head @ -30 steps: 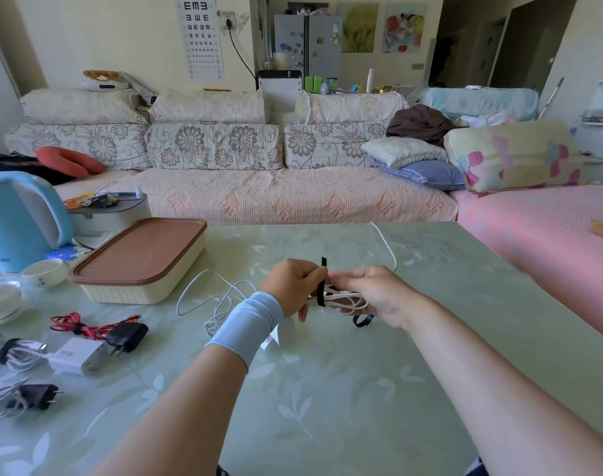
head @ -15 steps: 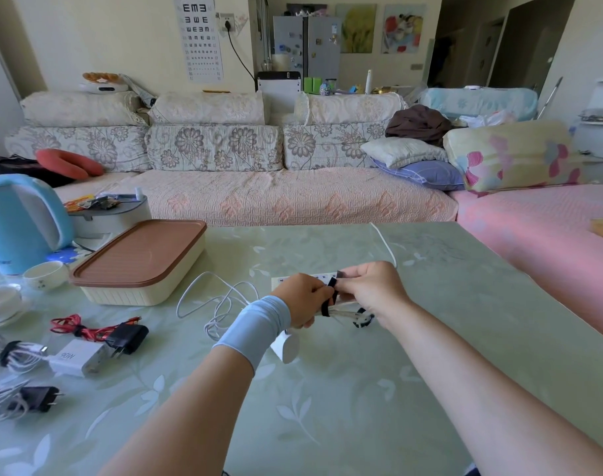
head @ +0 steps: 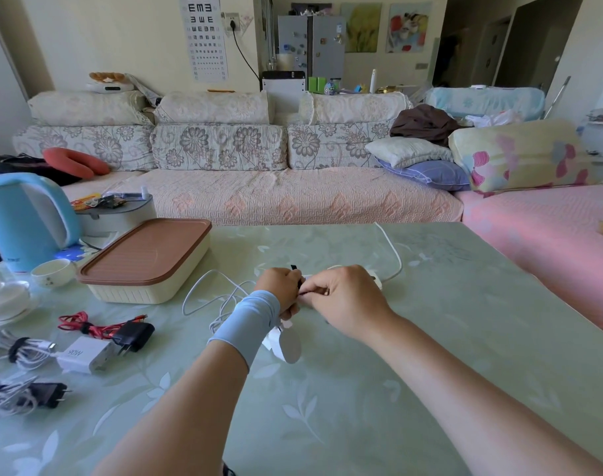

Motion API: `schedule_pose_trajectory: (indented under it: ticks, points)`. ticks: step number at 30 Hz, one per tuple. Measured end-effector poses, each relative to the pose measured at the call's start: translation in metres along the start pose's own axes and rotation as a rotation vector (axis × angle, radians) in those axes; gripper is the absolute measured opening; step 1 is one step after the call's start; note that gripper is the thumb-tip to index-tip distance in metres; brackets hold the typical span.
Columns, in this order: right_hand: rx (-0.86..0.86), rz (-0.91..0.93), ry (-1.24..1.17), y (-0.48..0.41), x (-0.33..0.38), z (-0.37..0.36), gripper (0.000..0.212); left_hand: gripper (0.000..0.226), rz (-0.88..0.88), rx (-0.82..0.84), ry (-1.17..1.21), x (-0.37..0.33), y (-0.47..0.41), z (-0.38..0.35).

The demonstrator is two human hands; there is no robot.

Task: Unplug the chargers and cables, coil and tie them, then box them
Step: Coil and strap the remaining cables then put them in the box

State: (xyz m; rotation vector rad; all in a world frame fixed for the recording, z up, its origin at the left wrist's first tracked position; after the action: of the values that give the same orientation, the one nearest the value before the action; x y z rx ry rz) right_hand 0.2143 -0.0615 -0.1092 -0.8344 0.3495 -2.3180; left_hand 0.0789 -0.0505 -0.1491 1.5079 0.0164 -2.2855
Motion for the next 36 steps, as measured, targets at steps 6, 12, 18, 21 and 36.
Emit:
schedule_pose_trajectory:
  ticks: [6, 12, 18, 21, 36]
  points:
    - [0.121, -0.196, -0.375, 0.002, -0.012, -0.013, 0.012, 0.025, -0.070, -0.152, 0.150, -0.008, -0.001, 0.009]
    - [-0.004, -0.341, -0.584, 0.003, -0.018, -0.012, 0.021, 0.027, -0.095, -0.240, 0.363, -0.008, 0.001, 0.013]
    - [-0.235, -0.407, -0.557, 0.006, -0.013, -0.007, 0.032, 0.027, 0.009, -0.162, 0.710, -0.006, 0.009, 0.006]
    - [-0.342, -0.421, -0.587, 0.009, -0.011, -0.006, 0.030, 0.026, -0.027, -0.173, 0.787, -0.011, 0.011, 0.004]
    - [-0.333, -0.439, -0.250, 0.012, -0.027, 0.017, 0.038, 0.029, -0.318, -0.141, 0.533, -0.037, 0.021, 0.014]
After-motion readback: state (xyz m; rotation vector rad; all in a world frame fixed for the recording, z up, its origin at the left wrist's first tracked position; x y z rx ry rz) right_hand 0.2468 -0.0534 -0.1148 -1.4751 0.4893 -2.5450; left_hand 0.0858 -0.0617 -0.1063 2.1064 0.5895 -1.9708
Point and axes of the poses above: each hand's wrist, its own y-axis away from the middle knuckle, its own z-axis out of the back of the hand, x = y × z, the point moved 6 cm from there along -y, towards the middle knuckle, and after that the axes turned 6 degrees about y, right-handed, at the moved point
